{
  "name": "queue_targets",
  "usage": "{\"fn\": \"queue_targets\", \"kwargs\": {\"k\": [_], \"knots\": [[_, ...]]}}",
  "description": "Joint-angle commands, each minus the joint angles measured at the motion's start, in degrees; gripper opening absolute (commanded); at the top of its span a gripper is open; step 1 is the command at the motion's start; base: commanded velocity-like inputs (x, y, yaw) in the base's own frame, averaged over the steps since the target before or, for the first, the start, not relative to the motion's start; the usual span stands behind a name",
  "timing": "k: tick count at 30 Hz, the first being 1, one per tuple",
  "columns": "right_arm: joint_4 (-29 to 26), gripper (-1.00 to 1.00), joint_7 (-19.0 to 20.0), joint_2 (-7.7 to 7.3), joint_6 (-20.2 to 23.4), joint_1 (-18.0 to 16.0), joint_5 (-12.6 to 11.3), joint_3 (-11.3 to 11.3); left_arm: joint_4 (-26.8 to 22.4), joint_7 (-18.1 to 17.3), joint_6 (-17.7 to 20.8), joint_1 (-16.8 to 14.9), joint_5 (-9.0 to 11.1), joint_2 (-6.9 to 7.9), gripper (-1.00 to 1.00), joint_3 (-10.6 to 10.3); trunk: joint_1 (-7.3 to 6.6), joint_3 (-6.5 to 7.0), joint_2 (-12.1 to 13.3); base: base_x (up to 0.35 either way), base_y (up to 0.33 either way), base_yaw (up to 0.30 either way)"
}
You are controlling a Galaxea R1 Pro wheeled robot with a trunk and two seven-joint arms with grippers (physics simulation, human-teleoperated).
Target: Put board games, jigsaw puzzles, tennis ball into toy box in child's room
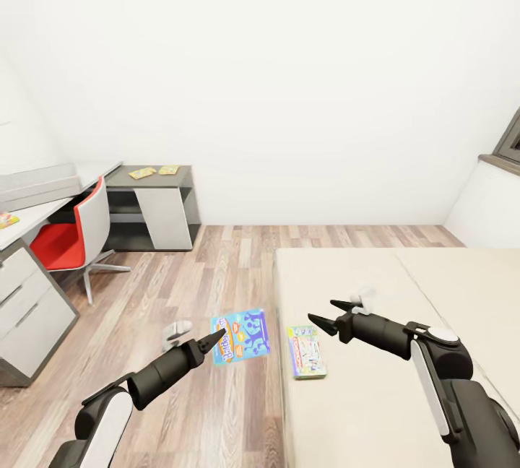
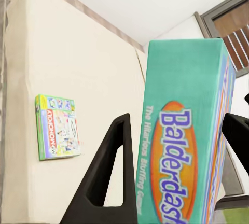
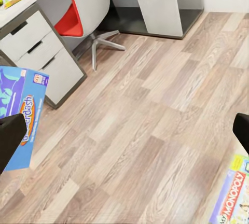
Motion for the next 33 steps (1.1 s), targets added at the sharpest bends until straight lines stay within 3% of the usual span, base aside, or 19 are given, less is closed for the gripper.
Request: {"fn": "queue_targets", "kwargs": {"k": [1, 33], "knots": [[-0.1, 1.0, 0.2, 0.01, 0.4, -0.1, 0.0, -0.1, 0.0, 0.0, 0.5, -0.1, 0.5, 0.0, -1.0, 0.1, 0.03, -0.12, -0.1, 0.0, 0.267, 0.0], [0.2, 1.0, 0.1, -0.01, 0.5, -0.1, -0.1, -0.1, 0.0, -0.1, 0.5, -0.1, 0.5, 0.0, -1.0, 0.1, 0.03, -0.12, -0.1, 0.0, 0.267, 0.0]]}}
